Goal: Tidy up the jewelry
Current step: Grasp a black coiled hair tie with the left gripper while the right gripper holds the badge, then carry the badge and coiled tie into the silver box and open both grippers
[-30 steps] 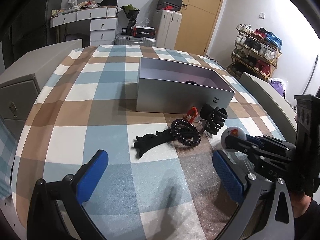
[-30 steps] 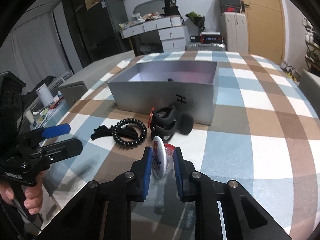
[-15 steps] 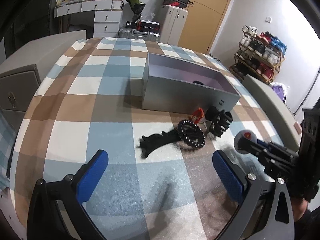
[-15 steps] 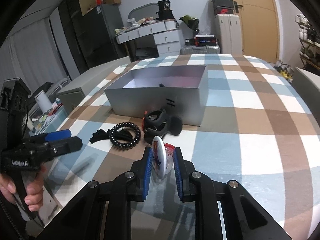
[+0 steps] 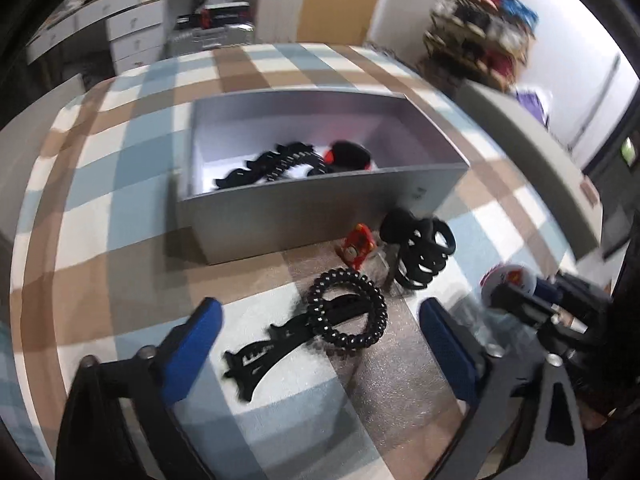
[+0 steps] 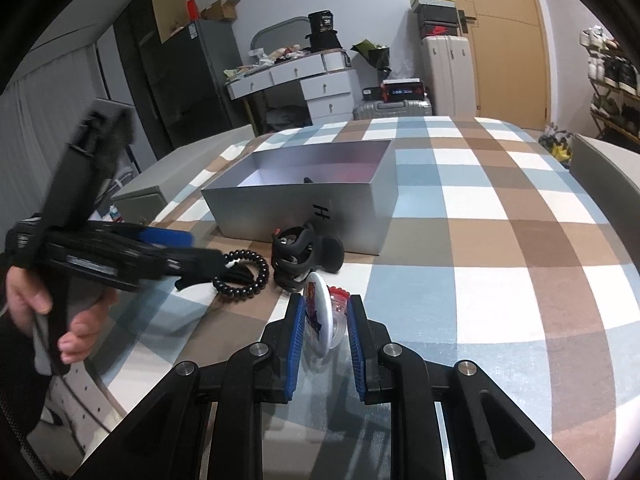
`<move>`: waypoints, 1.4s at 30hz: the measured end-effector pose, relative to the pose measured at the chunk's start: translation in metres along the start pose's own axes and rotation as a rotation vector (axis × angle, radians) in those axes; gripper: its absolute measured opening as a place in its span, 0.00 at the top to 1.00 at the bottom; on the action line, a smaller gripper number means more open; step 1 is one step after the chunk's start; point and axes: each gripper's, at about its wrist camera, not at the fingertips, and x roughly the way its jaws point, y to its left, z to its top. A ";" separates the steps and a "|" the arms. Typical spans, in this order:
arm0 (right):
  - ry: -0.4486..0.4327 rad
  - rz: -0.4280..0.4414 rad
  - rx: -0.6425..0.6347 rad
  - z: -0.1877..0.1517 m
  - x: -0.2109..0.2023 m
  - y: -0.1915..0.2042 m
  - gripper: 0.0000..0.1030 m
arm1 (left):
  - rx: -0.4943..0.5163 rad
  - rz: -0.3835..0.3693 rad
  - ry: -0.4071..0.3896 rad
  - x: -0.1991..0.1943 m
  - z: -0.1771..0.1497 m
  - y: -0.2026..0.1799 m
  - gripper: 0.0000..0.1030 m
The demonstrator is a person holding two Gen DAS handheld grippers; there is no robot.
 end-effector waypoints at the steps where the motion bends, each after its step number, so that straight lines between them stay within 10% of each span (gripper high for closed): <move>1: 0.000 0.003 0.001 0.000 0.000 0.000 0.80 | 0.017 0.006 0.012 0.002 0.000 -0.002 0.24; 5: 0.003 0.009 0.004 -0.001 0.002 -0.002 0.80 | 0.071 0.024 0.050 0.011 -0.002 -0.008 0.64; 13: 0.001 0.019 0.014 -0.001 0.003 -0.002 0.80 | 0.050 -0.006 0.037 0.003 -0.002 0.000 0.88; 24: 0.013 0.028 0.013 -0.001 0.003 0.002 0.80 | 0.151 0.116 0.023 -0.004 -0.004 -0.017 0.90; 42: 0.027 0.028 -0.004 -0.002 0.004 0.010 0.80 | 0.091 0.087 0.011 -0.018 -0.009 0.002 0.95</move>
